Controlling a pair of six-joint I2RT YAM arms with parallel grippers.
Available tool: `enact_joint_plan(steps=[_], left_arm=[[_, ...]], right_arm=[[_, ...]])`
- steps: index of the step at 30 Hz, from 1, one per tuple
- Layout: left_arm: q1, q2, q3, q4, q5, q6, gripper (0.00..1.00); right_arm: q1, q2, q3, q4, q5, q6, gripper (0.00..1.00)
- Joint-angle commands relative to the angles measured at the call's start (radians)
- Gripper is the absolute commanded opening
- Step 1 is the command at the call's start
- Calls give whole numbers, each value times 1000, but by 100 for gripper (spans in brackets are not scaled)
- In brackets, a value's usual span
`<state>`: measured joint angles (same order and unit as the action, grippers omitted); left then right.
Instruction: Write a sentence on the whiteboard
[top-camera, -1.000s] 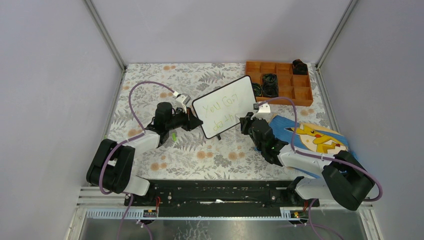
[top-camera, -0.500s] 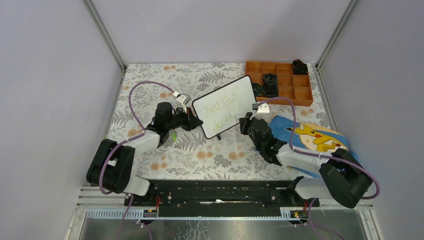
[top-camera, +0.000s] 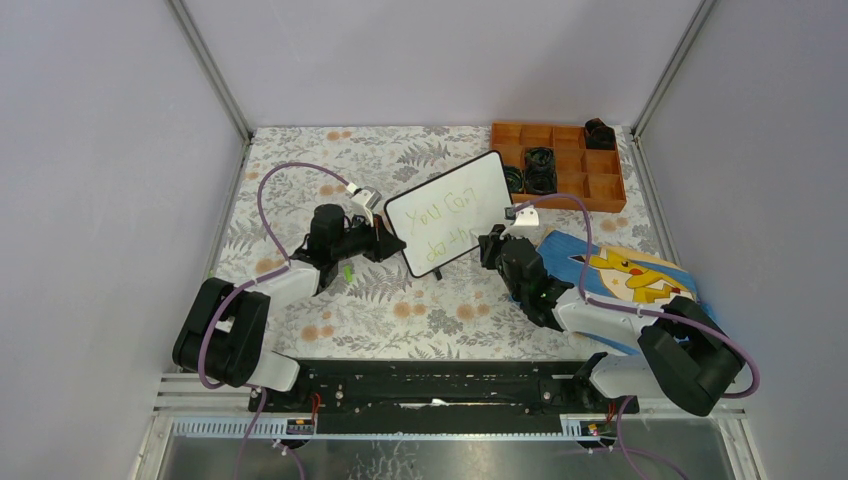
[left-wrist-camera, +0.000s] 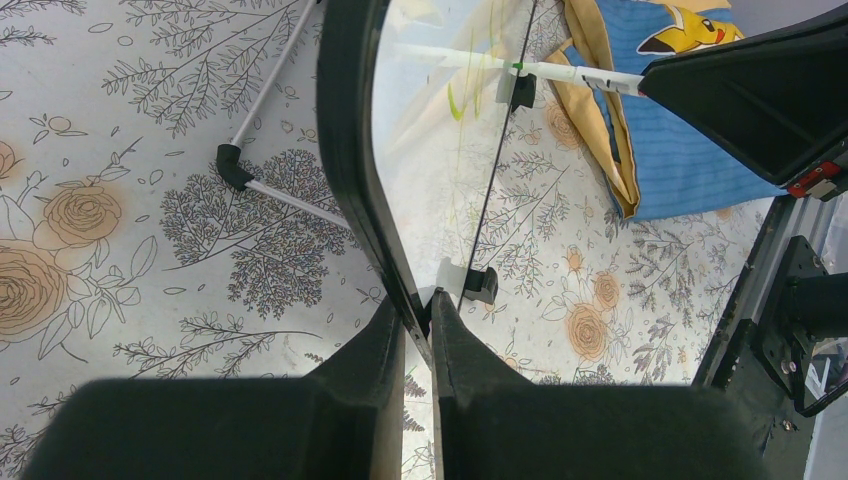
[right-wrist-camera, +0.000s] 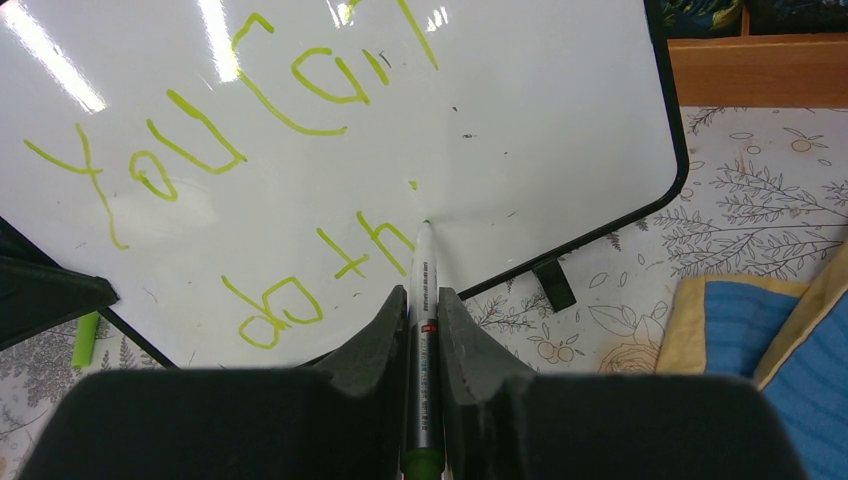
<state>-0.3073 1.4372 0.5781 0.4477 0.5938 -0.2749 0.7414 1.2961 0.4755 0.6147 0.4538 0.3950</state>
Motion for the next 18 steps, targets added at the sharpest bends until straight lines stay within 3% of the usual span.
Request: enact_joint_plan(steps=[1, 18], left_arm=[[-8, 42, -12, -141, -88, 89, 0], [-10, 42, -12, -141, -88, 89, 0]], right_arm=[[-11, 0, -2, 26, 22, 18, 0], [-11, -27, -35, 16, 24, 37, 0]])
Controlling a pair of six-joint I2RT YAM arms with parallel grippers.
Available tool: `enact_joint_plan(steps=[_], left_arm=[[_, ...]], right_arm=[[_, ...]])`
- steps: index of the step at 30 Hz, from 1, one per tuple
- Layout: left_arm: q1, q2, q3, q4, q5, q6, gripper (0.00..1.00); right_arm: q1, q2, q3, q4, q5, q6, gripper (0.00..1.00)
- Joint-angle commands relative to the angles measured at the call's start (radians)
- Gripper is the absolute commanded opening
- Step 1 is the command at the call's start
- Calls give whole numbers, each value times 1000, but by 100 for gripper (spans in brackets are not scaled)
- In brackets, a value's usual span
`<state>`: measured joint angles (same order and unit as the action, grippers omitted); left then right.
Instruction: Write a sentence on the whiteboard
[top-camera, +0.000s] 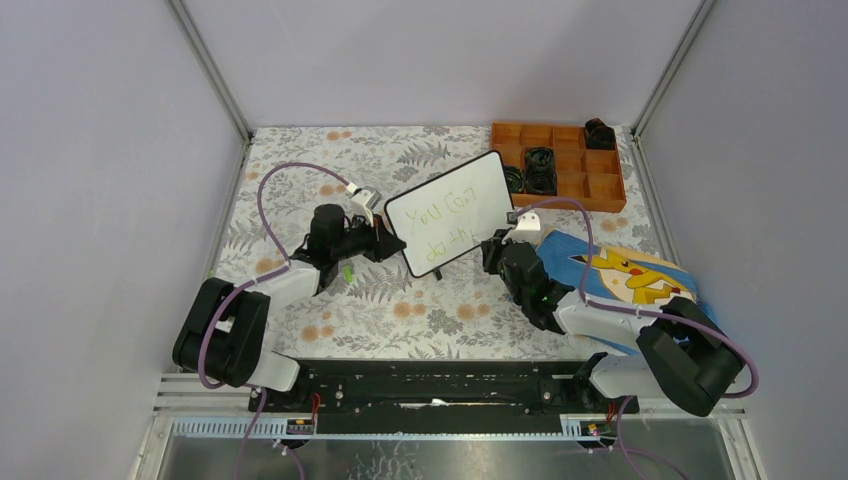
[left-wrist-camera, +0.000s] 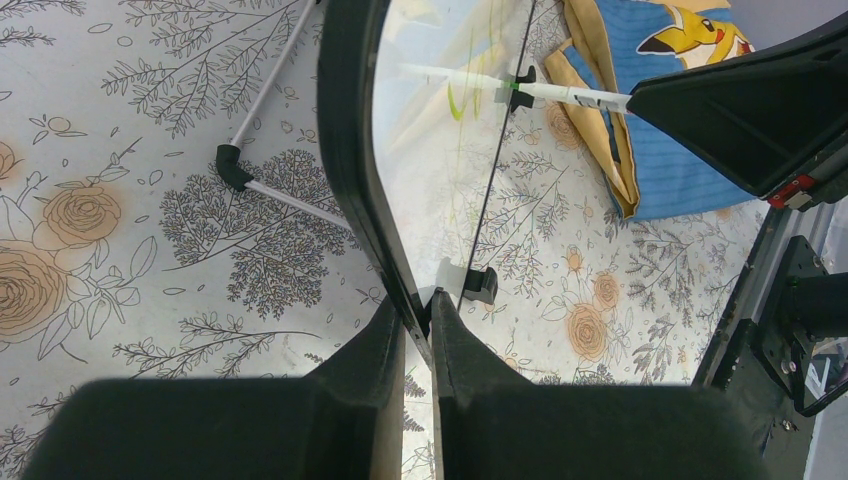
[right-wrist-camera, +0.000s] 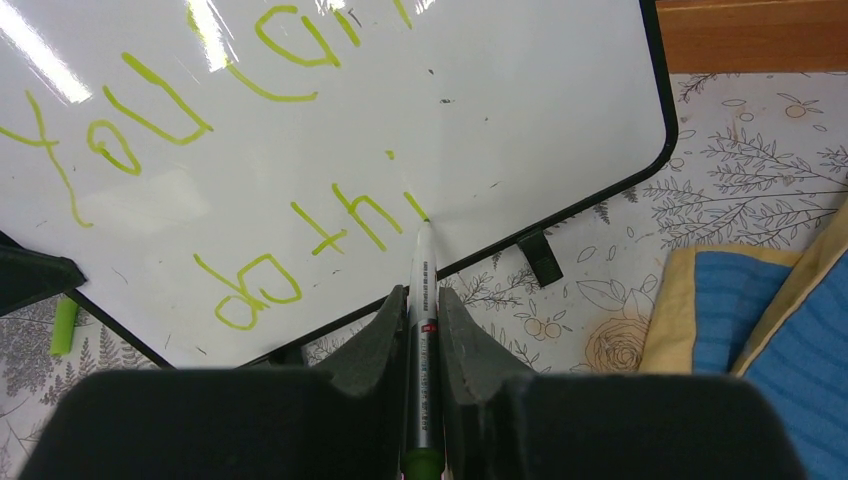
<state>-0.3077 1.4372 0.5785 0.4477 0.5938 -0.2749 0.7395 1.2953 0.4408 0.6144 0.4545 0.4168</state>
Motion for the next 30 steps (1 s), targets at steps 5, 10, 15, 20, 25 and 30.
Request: enact_joint_plan(steps=[5, 10, 15, 20, 25, 30], left_arm=[[-10, 41, -12, -141, -89, 89, 0], [-9, 42, -12, -141, -89, 89, 0], [-10, 42, -13, -142, -89, 89, 0], [-10, 42, -12, -142, -90, 89, 0], [-9, 42, -12, -142, -91, 89, 0], [-10, 43, -13, -142, -90, 89, 0]], right_arm=[[-9, -89, 20, -7, 37, 11, 0], [-11, -116, 45, -13, 69, -11, 0], [-26, -97, 60, -7, 71, -1, 0], [-42, -73, 77, -2, 63, 7, 0], [-59, -50, 91, 0, 47, 13, 0], [-64, -39, 94, 4, 38, 16, 0]])
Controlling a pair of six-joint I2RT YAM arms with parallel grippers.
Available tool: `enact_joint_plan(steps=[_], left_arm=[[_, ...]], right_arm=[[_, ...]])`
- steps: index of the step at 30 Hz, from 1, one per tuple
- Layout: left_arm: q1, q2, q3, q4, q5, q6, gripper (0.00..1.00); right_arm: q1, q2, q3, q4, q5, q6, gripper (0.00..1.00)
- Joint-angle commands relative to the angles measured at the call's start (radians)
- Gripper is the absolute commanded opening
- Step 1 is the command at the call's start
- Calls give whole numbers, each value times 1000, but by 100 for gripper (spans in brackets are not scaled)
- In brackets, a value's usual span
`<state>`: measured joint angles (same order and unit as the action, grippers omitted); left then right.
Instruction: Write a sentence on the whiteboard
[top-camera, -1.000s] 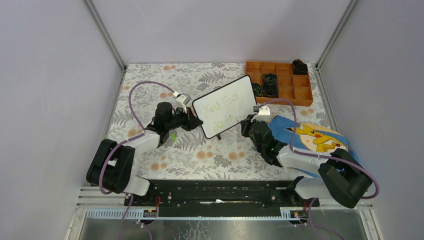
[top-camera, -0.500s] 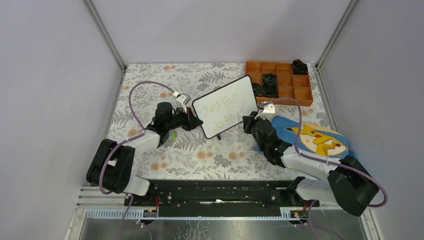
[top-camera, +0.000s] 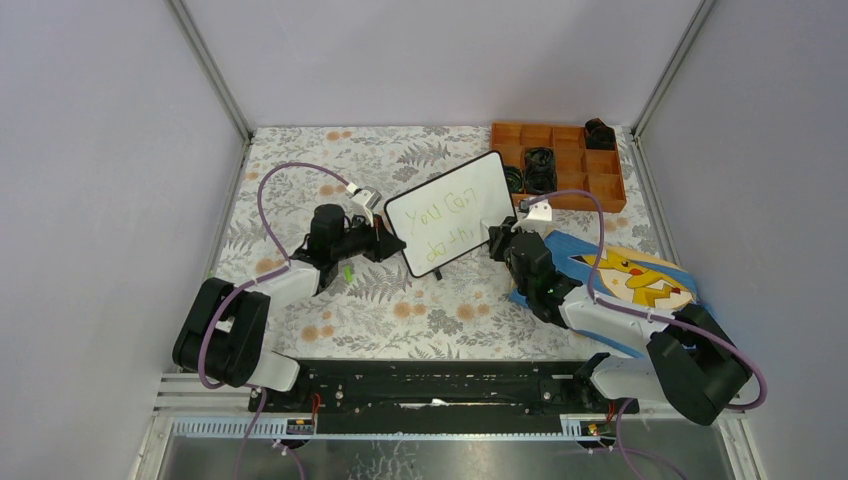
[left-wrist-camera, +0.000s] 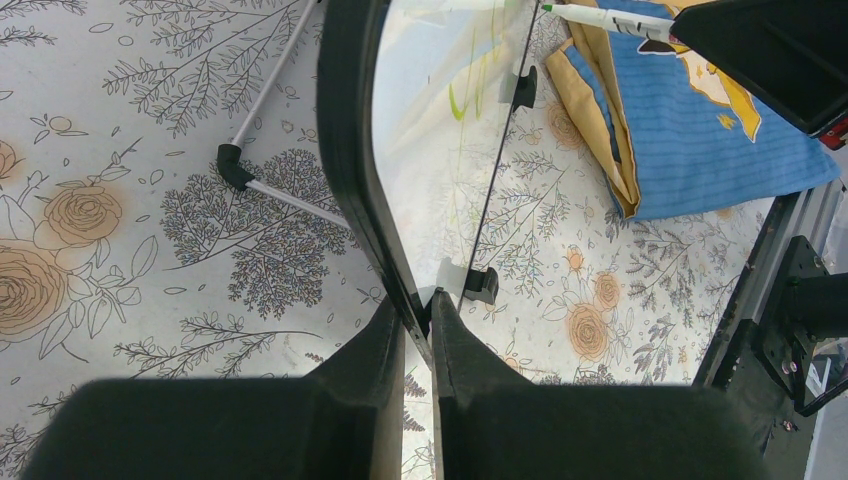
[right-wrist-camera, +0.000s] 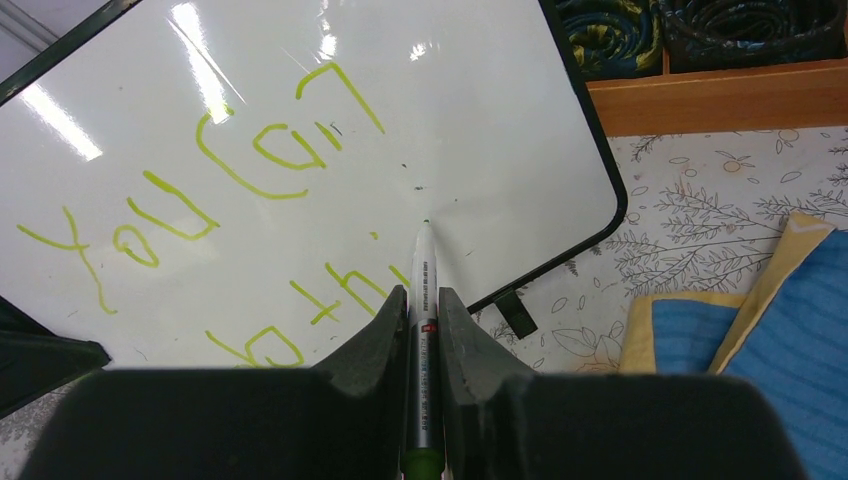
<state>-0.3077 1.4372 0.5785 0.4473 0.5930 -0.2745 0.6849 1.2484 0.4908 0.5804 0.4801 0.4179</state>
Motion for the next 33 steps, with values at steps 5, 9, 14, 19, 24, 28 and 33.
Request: enact_joint_plan(steps=[5, 9, 14, 19, 24, 28, 33], left_arm=[[-10, 44, -12, -142, -90, 89, 0], [-11, 42, -12, -143, -90, 89, 0], [-11, 42, -12, -142, -88, 90, 0], [-11, 43, -12, -144, -88, 90, 0], [-11, 42, -12, -143, -89, 91, 0], [-11, 42, -11, -144, -90, 90, 0], [-13, 44, -13, -144, -91, 90, 0]], right_arm=[[-11, 15, 42, 44, 6, 15, 0], [-12, 24, 44, 48, -3, 18, 0], [-13, 37, 51, 58, -17, 17, 0], [-14, 50, 57, 64, -41, 16, 0], [-13, 51, 54, 66, -60, 14, 0], [-13, 50, 46, 65, -74, 15, 0], [-13, 45, 25, 59, -85, 28, 0]])
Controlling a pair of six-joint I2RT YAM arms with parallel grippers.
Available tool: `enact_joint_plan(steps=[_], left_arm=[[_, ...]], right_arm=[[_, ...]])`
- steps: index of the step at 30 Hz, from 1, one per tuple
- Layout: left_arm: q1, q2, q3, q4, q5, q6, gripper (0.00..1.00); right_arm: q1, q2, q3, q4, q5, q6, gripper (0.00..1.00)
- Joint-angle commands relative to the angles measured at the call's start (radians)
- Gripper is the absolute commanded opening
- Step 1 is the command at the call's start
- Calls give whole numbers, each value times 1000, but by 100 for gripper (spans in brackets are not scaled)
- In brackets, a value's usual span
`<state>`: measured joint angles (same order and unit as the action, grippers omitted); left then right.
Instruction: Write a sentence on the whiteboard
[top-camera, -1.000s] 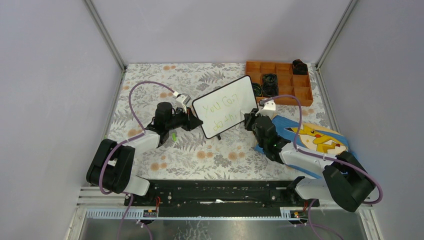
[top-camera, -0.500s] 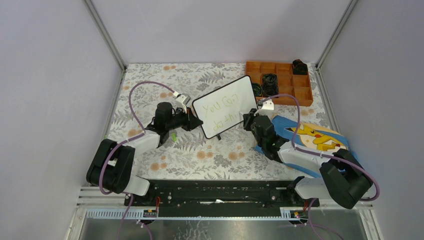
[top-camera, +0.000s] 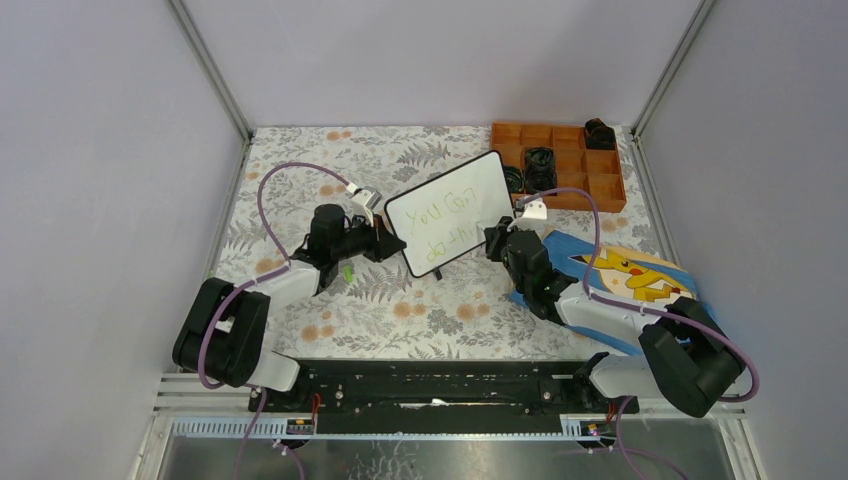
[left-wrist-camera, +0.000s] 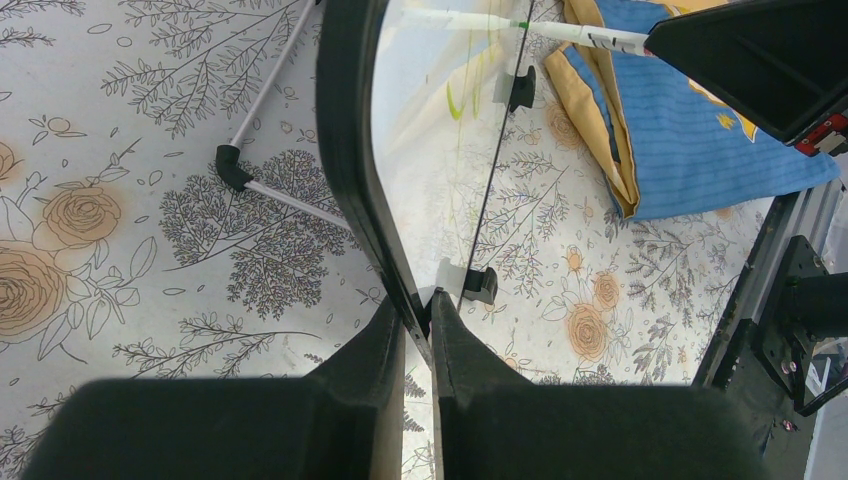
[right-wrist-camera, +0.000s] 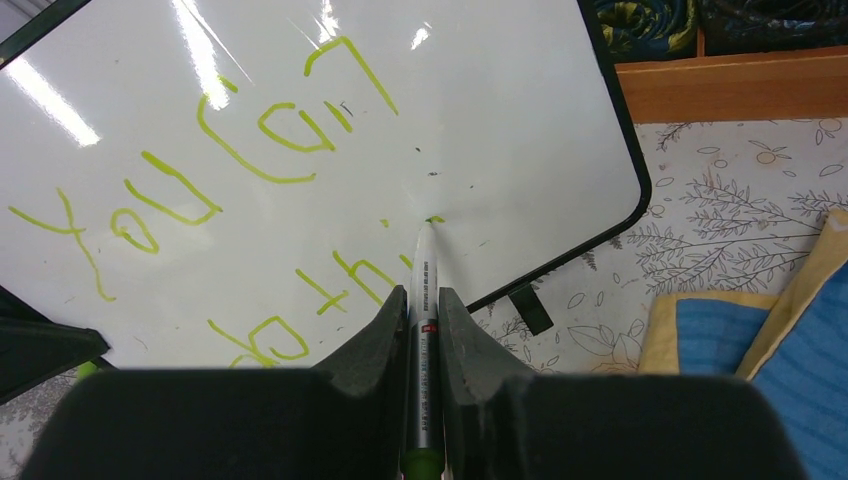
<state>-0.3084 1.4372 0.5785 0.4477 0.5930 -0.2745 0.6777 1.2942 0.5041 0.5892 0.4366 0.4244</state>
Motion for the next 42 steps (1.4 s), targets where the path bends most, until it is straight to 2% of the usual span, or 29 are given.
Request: enact_joint_plan(steps=[1, 18, 28, 42], left_arm=[[-12, 45, -11, -145, -93, 91, 0], [-13, 45, -11, -145, -93, 90, 0], [-13, 45, -11, -147, -94, 91, 0], [-15, 44, -11, -147, -94, 90, 0]], right_arm=[[-6, -3, 6, 51, -43, 25, 0], [-6, -19, -32, 13, -2, 37, 0], [-7, -16, -21, -7, 91, 54, 0], [-10, -7, -8, -51, 15, 22, 0]])
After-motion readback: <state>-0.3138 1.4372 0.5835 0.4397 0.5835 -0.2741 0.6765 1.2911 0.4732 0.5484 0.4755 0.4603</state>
